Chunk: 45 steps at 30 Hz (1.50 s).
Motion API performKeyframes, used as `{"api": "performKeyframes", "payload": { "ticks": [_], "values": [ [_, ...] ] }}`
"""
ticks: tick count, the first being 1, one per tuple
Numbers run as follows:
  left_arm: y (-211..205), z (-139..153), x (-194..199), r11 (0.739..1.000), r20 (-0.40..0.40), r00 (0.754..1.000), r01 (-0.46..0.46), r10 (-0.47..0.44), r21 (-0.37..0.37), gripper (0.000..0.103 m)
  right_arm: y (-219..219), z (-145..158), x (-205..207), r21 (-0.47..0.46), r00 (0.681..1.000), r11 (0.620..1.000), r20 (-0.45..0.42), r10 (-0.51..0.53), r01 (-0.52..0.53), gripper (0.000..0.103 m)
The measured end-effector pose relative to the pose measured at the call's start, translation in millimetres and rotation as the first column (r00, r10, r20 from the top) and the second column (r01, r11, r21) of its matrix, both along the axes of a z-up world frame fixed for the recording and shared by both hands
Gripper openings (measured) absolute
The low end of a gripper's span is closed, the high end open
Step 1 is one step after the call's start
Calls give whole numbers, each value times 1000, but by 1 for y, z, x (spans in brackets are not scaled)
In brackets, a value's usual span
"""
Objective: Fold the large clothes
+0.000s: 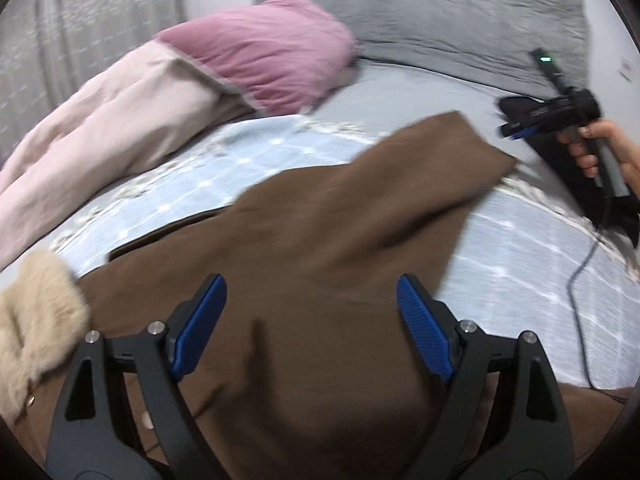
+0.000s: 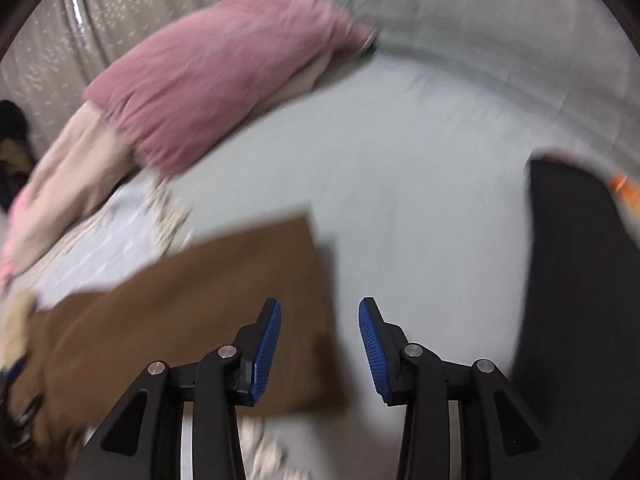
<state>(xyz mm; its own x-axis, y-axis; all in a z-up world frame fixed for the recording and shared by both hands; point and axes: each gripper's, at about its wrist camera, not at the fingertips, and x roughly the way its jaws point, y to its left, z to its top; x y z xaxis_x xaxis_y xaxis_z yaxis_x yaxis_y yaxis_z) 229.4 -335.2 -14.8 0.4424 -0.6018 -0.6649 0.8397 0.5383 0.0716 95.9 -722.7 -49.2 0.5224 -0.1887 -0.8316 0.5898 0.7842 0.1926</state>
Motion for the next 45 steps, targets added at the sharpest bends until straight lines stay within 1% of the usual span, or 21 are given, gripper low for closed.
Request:
{"api": "performKeyframes", "payload": {
  "ticks": [4, 6, 8, 9, 11, 12, 13, 14, 19, 21, 23, 25, 27, 29, 33, 37, 39, 41, 43, 44, 45],
  "values": [
    [-25, -9, -10, 998, -61, 996, 61, -61, 2, 69, -6, -2, 12, 21, 1000, 1000, 27, -8, 7, 41],
    [-35, -14, -10, 996, -99, 991, 92, -90, 7, 53, -11, -1, 27, -1, 999, 1000, 39, -7, 7, 41],
    [-43, -22, -7, 993, -148, 982, 118, -114, 17, 38, -16, -11, 45, 17, 1000, 1000, -20, -11, 12, 41],
    [-45, -24, -5, 992, -163, 980, 121, -116, 21, 37, -18, -19, 53, 34, 999, 999, -43, -18, 19, 41],
    [-50, -27, -2, 991, -181, 975, 134, -129, 17, 37, -22, -24, 62, 59, 999, 998, -32, -13, 15, 35],
    [-53, -27, -1, 989, -188, 972, 145, -140, 13, 37, -21, -22, 66, 55, 1000, 998, 7, 2, -2, 17],
    [-56, -27, -1, 988, -194, 969, 155, -150, 10, 37, -20, -18, 68, 53, 999, 998, 47, 19, -21, 11],
    [-61, -27, 0, 985, -203, 965, 172, -167, 9, 37, -19, -12, 71, 41, 995, 998, 90, 36, -40, 8],
    [-83, -35, -2, 972, -205, 953, 232, -222, 26, 37, -21, 21, 92, -53, 985, 998, 163, 51, -43, 6],
    [-92, -42, -3, 968, -228, 946, 248, -232, 44, 37, -18, 25, 111, -125, 988, 991, 141, 54, -36, 6],
    [-97, -46, -8, 962, -219, 944, 265, -245, 69, 40, -13, 14, 131, -206, 998, 978, 36, 47, -38, 6],
    [-97, -45, -17, 954, -196, 943, 288, -269, 79, 49, -11, -11, 150, -195, 996, 980, -88, 33, -50, 7],
    [-94, -45, -25, 942, -195, 930, 328, -310, 68, 63, -9, -27, 153, -181, 992, 982, -128, 23, -46, 12],
    [-94, -47, -31, 934, -180, 926, 349, -332, 76, 66, -14, -22, 141, -153, 995, 988, -98, 4, -19, 15],
    [-96, -51, -34, 937, -162, 935, 333, -314, 103, 65, -35, 15, 91, -64, 998, 996, 33, -57, 59, 33],
    [-95, -51, -29, 942, -157, 941, 318, -301, 102, 61, -30, 31, 40, -31, 998, 999, 57, -23, 25, 41],
    [-96, -51, -28, 945, -152, 945, 308, -290, 108, 55, -26, 29, 16, -6, 998, 1000, 57, -4, 4, 46],
    [-97, -51, -26, 949, -146, 950, 294, -277, 114, 47, -20, 17, -6, 62, 999, 998, 42, -15, 12, 50],
    [-97, -51, -25, 954, -134, 956, 276, -260, 119, 28, -12, 6, -11, 122, 999, 992, 44, 1, -7, 50],
    [-97, -49, -24, 960, -111, 965, 251, -238, 122, 6, -8, 0, -12, 146, 999, 989, 45, 9, -15, 50],
    [-95, -46, -20, 963, -117, 964, 251, -239, 95, 6, -4, -4, -8, 154, 999, 988, 32, 14, -19, 50]
  ]
}}
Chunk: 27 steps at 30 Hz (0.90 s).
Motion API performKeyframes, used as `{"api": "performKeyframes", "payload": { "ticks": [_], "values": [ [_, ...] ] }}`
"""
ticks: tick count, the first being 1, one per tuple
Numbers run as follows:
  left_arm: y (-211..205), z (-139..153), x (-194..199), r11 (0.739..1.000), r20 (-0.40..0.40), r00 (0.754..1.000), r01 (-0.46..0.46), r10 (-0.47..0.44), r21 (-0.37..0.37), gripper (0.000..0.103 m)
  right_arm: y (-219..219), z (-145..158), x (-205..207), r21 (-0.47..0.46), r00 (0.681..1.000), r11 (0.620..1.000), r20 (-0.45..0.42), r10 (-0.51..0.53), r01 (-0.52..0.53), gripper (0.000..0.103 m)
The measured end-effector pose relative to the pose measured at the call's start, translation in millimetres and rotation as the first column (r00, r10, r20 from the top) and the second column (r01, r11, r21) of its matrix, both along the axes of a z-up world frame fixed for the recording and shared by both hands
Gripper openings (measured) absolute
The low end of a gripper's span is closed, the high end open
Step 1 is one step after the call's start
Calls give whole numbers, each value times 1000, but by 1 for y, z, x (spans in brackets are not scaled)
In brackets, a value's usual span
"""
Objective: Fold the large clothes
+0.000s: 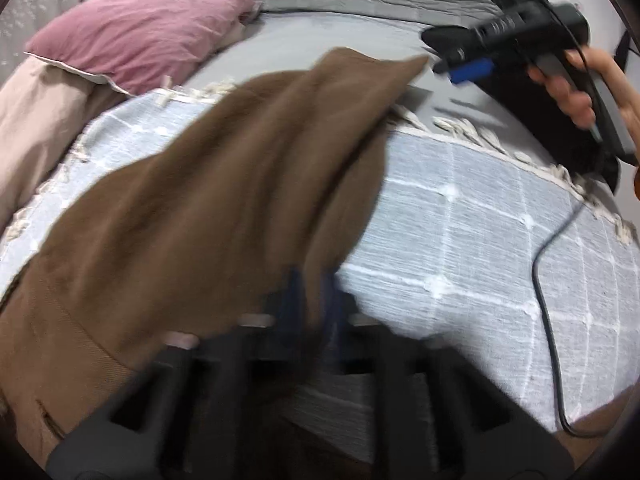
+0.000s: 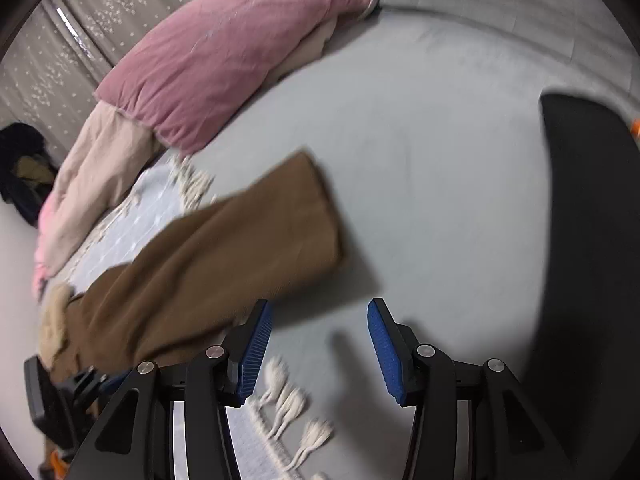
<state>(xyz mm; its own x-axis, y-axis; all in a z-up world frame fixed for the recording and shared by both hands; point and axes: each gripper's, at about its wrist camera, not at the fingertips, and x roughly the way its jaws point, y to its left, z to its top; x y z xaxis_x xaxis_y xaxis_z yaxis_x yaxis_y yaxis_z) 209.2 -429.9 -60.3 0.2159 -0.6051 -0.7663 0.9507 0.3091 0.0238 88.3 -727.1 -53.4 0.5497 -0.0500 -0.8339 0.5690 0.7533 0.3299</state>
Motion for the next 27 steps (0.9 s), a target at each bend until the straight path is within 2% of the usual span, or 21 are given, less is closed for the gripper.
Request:
{"api": "performKeyframes", "payload": {
  "ticks": [2, 4, 5, 6, 8, 10, 11, 13, 15, 16, 17, 19, 20, 21, 22, 23, 24, 25, 26, 27],
  "values": [
    [17, 22, 2, 988, -43, 999, 5, -11, -152, 5, 7, -7, 8, -20, 1000, 1000, -30, -2, 1, 50],
    [33, 38, 9, 965, -109, 993, 23, -53, -260, 5, 13, -5, 11, -33, 1000, 999, 4, -4, 4, 50],
    [39, 40, 13, 961, -133, 987, 49, -89, -273, 5, 13, -2, 11, -32, 999, 999, 33, -13, 14, 50],
    [40, 38, 13, 963, -141, 984, 69, -109, -262, 5, 12, 2, 9, -30, 997, 999, 69, -33, 36, 50],
    [32, 20, 10, 978, -151, 978, 115, -142, -175, 5, 6, 3, 7, -19, 989, 996, 119, -86, 89, 50],
    [19, -3, 1, 989, -127, 982, 137, -143, -55, 6, -3, -8, 11, 17, 986, 990, 82, -142, 141, 50],
    [15, -5, -4, 990, -97, 985, 139, -141, -30, 6, -8, -18, 11, 57, 982, 982, 41, -183, 180, 50],
    [21, 0, -7, 988, -95, 985, 142, -147, -57, 6, -13, -33, 8, 128, 973, 966, 18, -230, 226, 50],
    [22, -1, -3, 989, -123, 983, 132, -139, -63, 6, -13, -42, 6, 150, 969, 960, 48, -244, 234, 47],
    [23, -1, -2, 989, -125, 982, 131, -138, -66, 6, -12, -42, 8, 140, 971, 965, 61, -231, 221, 37],
    [24, 1, -3, 988, -113, 984, 134, -141, -74, 6, -11, -41, 12, 130, 976, 971, 64, -208, 199, 8],
    [28, 6, -9, 984, -92, 984, 145, -154, -103, 6, -9, -23, 13, 90, 972, 974, 94, -217, 209, 7],
    [32, 11, -11, 978, -80, 983, 156, -168, -136, 6, -7, -2, 9, 39, 962, 975, 163, -221, 217, 7],
    [35, 14, -11, 974, -82, 980, 168, -182, -152, 5, -6, 10, 7, 6, 956, 974, 191, -224, 226, 7],
    [34, 14, -10, 974, -87, 978, 175, -189, -147, 5, -6, 21, 8, -56, 955, 967, 182, -233, 247, 6],
    [32, 10, -9, 976, -97, 976, 181, -193, -122, 5, -9, 23, 14, -191, 954, 935, 92, -285, 298, 3],
    [30, 4, -9, 977, -114, 973, 192, -201, -91, 6, -13, 20, 18, -324, 935, 885, -1, -354, 335, 2],
    [28, 0, -10, 978, -125, 971, 199, -206, -65, 6, -22, 14, 21, -394, 914, 852, -68, -400, 343, 3],
    [29, 2, -11, 977, -118, 971, 201, -208, -63, 10, -31, 8, 15, -335, 908, 868, -75, -412, 367, 4],
    [31, 5, -11, 976, -120, 969, 206, -214, -77, 18, -36, 5, 9, -244, 912, 889, -40, -408, 387, 5]
  ]
}}
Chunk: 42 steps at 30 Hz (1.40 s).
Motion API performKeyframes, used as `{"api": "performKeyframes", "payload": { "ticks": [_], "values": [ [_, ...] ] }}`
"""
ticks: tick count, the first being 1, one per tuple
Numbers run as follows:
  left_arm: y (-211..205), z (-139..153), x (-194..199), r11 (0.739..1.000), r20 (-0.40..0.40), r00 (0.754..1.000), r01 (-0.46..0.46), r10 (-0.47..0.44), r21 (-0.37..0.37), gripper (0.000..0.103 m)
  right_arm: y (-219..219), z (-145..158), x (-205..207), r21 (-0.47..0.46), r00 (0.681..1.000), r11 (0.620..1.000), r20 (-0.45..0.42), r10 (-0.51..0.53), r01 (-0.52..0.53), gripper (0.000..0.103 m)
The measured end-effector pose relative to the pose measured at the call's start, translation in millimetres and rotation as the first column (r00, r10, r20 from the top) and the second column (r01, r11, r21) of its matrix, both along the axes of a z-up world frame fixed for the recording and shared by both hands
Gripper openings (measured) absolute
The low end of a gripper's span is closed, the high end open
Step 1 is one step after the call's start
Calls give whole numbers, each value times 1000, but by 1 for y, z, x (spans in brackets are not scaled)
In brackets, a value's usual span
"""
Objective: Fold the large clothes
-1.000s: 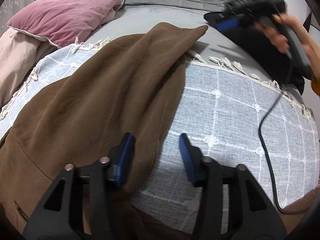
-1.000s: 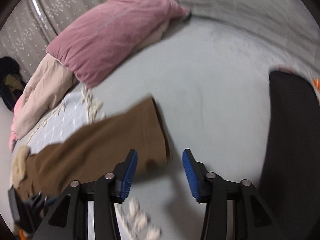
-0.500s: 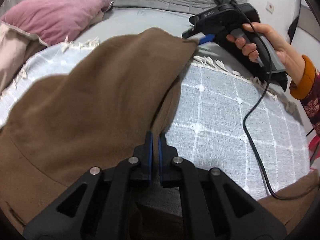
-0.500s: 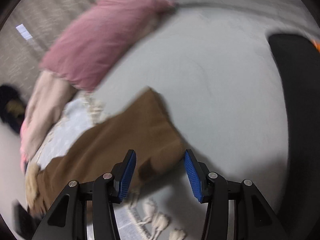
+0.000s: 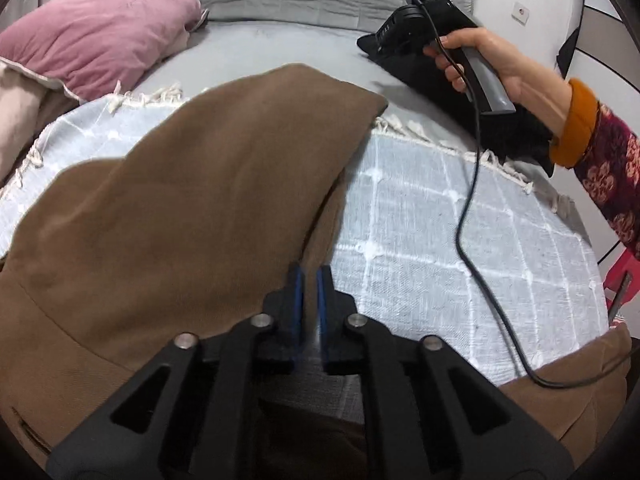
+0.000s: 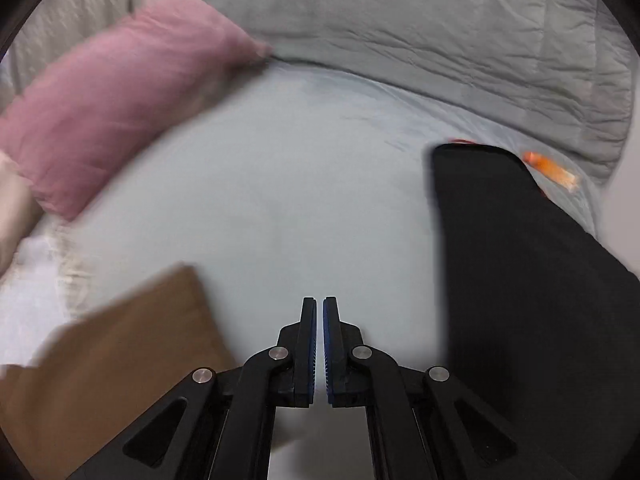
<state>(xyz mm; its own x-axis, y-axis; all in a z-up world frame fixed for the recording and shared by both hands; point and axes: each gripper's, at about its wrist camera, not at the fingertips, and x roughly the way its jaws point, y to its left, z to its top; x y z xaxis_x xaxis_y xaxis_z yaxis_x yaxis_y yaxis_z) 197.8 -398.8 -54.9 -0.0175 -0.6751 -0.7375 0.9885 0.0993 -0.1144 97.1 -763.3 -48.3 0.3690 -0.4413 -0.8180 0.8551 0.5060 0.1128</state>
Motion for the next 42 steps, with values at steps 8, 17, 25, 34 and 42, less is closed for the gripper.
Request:
{"api": "performKeyframes", "payload": {
  "ticks": [8, 17, 25, 34, 42],
  "values": [
    [40, 57, 60, 963, 176, 946, -269, 271, -32, 57, 21, 0, 46, 57, 962, 964, 104, 251, -258, 47],
    [37, 22, 179, 895, 202, 910, -399, 361, 198, 58, 25, -28, 101, 49, 946, 945, 9, 324, -324, 47],
    [-9, 6, 199, 914, -29, 931, -352, 365, 201, 59, 22, -43, 101, 29, 940, 939, 20, 341, -342, 47],
    [-1, 17, 189, 869, -157, 856, -494, 493, 34, 3, 40, -23, 80, -99, 908, 911, 93, 409, -400, 7],
    [-30, -7, 192, 640, 217, 635, -766, 741, 59, 2, 47, 19, 129, -239, 931, 905, 19, 365, -351, 11]
  ]
}}
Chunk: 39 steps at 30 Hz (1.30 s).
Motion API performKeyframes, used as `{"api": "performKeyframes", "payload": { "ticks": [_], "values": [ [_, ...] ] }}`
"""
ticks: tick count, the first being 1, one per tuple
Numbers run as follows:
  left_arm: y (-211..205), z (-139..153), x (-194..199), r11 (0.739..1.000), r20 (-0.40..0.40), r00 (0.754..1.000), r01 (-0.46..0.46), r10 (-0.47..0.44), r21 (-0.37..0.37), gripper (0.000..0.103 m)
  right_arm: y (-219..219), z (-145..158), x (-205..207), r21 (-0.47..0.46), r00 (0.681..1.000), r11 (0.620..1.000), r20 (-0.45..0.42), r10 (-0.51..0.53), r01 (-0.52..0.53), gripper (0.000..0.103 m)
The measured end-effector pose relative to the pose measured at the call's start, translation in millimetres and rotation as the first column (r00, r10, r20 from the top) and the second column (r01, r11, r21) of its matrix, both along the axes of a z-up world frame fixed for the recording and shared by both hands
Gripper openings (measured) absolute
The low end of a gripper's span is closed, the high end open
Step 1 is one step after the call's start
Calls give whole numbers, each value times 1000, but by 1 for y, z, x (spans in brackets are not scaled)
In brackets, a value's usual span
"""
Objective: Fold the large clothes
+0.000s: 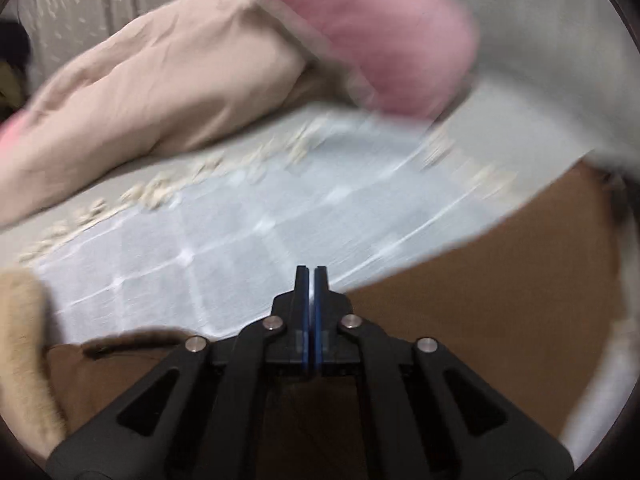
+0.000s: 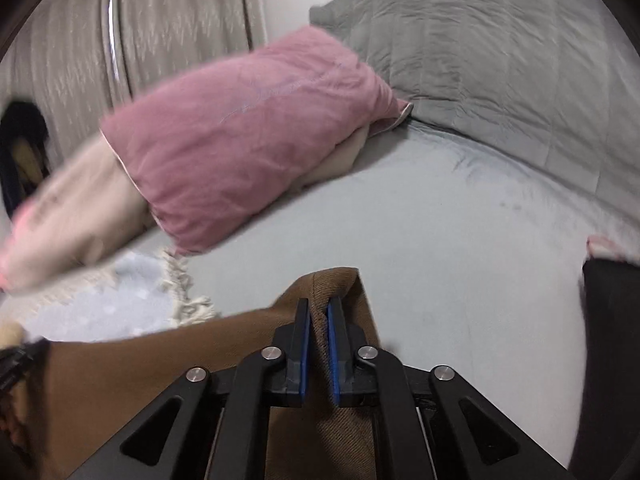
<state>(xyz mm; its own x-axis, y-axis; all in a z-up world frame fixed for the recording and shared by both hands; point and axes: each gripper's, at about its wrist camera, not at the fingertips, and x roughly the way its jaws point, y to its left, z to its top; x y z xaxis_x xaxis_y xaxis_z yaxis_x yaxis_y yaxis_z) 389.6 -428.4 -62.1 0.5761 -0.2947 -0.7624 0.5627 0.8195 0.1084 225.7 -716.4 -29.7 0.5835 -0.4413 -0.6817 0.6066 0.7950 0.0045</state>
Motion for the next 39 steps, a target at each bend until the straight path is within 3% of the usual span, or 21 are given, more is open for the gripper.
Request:
{"api": "performKeyframes", "payload": {
  "ticks": [1, 3, 5, 7, 12, 15, 18, 19, 21, 23, 25, 29, 33, 36, 37, 39],
  "values": [
    [-1, -6, 2, 1000, -14, 1000, -17, 17, 26, 2, 0, 1, 4, -9, 999, 1000, -27, -28, 28, 13],
    [6, -1, 0, 999, -16, 999, -40, 40, -1, 3, 2, 9, -6, -1, 999, 999, -8, -39, 39, 21],
    [15, 14, -8, 999, 7, 1000, -22, 23, -42, 6, 3, 12, -23, 6, 999, 1000, -27, -26, 27, 30],
    [21, 27, -24, 999, 43, 999, 21, -19, -42, 9, 1, 10, -41, 0, 997, 1000, -75, -15, 15, 32],
    [34, 38, -67, 981, -27, 985, 167, -170, -95, 32, -13, -15, -91, 253, 989, 966, -122, 80, -47, 40],
    [38, 40, -111, 943, -22, 951, 304, -310, -135, 33, -20, -30, -107, 372, 990, 928, -130, 63, -11, 41],
    [29, 37, -156, 875, -15, 882, 464, -471, -137, 33, -25, -43, -119, 509, 995, 860, -101, 22, 33, 41],
    [24, 34, -169, 848, -20, 853, 516, -521, -120, 33, -24, -45, -120, 518, 996, 855, -87, 23, 25, 41],
    [12, 28, -182, 816, -26, 817, 573, -576, -75, 33, -21, -41, -120, 445, 997, 895, -75, 21, 15, 41],
    [-2, 19, -188, 802, -46, 800, 596, -598, -42, 33, -21, -35, -115, 391, 998, 920, -53, 40, -16, 41],
    [-10, 15, -184, 803, -75, 800, 593, -596, -54, 33, -22, -32, -108, 389, 996, 919, -28, 82, -65, 41],
    [-25, 10, -175, 796, -131, 785, 595, -605, -114, 33, -33, -41, -92, 394, 993, 917, -64, 96, -63, 41],
    [-33, 9, -181, 799, -117, 790, 592, -601, -106, 33, -41, -55, -84, 425, 989, 904, -101, 105, -53, 41],
    [-42, 4, -182, 804, -108, 797, 591, -594, -67, 33, -38, -56, -86, 443, 990, 894, -76, 119, -74, 39],
    [-44, 1, -181, 807, -107, 800, 588, -590, -54, 33, -35, -52, -89, 432, 991, 897, -48, 128, -95, 37],
    [-49, -1, -179, 811, -99, 805, 584, -585, -36, 33, -32, -45, -93, 443, 985, 883, -2, 171, -153, 8]
  ]
}}
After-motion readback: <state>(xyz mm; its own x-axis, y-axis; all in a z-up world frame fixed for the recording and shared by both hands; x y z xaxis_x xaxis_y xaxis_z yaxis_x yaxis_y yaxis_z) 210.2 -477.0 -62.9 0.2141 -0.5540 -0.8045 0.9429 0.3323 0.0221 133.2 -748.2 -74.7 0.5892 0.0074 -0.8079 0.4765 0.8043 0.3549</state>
